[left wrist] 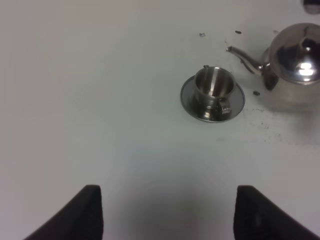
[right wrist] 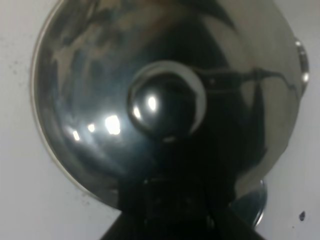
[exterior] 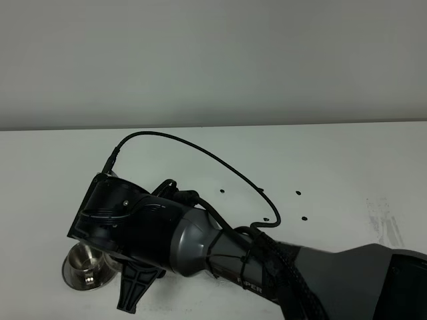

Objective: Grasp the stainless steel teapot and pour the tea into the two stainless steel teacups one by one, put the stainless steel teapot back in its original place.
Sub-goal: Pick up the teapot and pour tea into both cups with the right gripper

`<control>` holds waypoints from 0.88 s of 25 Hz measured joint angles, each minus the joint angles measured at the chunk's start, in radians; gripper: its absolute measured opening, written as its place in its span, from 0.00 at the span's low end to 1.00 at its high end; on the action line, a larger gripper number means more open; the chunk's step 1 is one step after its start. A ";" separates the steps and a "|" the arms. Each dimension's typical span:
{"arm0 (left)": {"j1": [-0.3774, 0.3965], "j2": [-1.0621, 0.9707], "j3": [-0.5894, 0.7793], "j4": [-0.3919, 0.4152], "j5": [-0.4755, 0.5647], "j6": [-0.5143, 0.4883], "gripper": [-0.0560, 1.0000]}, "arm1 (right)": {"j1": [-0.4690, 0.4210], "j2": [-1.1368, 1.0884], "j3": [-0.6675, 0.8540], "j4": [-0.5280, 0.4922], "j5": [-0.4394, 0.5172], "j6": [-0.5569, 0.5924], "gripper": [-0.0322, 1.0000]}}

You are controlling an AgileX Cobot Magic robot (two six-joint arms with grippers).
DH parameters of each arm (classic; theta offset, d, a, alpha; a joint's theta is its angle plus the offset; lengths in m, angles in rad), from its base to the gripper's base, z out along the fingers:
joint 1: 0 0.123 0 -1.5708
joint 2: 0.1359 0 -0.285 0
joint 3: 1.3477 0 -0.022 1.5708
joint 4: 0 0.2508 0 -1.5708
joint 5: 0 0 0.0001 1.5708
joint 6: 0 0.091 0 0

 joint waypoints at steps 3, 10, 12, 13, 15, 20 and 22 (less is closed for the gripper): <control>0.000 0.000 0.000 0.000 0.000 0.000 0.63 | 0.003 0.002 0.000 0.000 0.000 -0.008 0.23; 0.000 0.000 0.000 0.000 0.000 0.001 0.63 | 0.003 0.011 0.000 -0.002 0.000 -0.025 0.23; 0.000 0.000 0.000 0.000 0.000 0.001 0.63 | 0.003 0.011 0.000 0.002 0.000 -0.026 0.23; 0.000 0.000 0.000 0.000 0.000 0.001 0.63 | 0.003 0.011 0.000 0.002 0.000 -0.026 0.23; 0.000 0.000 0.000 0.000 0.000 0.001 0.63 | 0.004 0.011 0.000 0.004 0.000 -0.026 0.23; 0.000 0.000 0.000 0.000 0.000 0.001 0.63 | 0.004 0.011 0.000 0.022 0.000 -0.028 0.23; 0.000 0.000 0.000 0.000 0.000 0.001 0.63 | 0.004 0.011 0.000 0.027 0.000 -0.034 0.23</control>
